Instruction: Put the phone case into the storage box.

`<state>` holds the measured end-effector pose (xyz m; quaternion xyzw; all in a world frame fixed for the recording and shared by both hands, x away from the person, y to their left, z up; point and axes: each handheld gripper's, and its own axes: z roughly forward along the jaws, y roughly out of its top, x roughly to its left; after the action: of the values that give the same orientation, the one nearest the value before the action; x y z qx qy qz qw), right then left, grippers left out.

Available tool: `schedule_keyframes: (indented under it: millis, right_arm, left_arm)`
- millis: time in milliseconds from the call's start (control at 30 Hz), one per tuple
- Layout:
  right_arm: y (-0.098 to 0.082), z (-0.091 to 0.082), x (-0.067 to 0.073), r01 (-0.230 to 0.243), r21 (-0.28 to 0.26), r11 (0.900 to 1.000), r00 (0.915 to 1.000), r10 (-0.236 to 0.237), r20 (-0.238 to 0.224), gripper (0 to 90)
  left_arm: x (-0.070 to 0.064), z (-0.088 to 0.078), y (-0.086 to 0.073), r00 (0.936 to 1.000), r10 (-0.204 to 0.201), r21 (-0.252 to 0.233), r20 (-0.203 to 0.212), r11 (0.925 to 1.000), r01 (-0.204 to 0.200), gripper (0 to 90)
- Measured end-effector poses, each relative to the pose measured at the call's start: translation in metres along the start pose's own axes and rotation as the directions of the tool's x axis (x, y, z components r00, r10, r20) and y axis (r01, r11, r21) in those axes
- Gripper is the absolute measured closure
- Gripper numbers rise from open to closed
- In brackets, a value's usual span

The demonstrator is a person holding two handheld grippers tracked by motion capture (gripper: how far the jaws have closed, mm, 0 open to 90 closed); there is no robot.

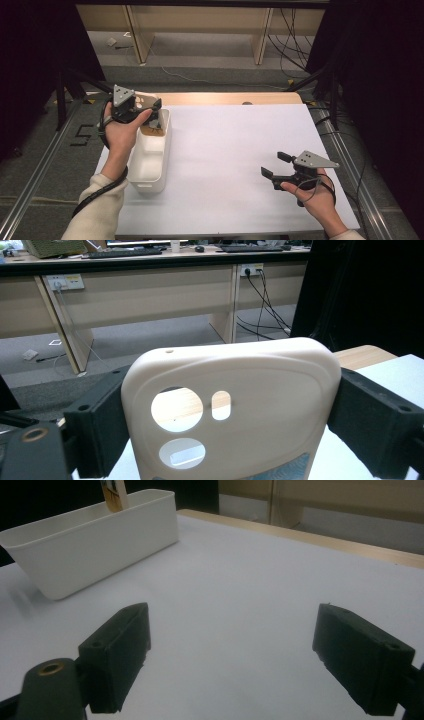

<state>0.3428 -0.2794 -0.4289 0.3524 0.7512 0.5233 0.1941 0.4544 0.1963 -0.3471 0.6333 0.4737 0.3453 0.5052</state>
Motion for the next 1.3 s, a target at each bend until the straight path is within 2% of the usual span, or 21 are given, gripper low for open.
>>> schedule_keyframes:
  millis: [1300]
  right_arm:
    - [-0.001, 0.002, -0.001, -0.008, 0.003, 1.0, 1.0, 0.008, -0.003, 16.6]
  left_arm:
    - [0.002, 0.018, -0.002, 1.0, 0.006, 0.028, -0.007, 0.9996, -0.005, 10.9]
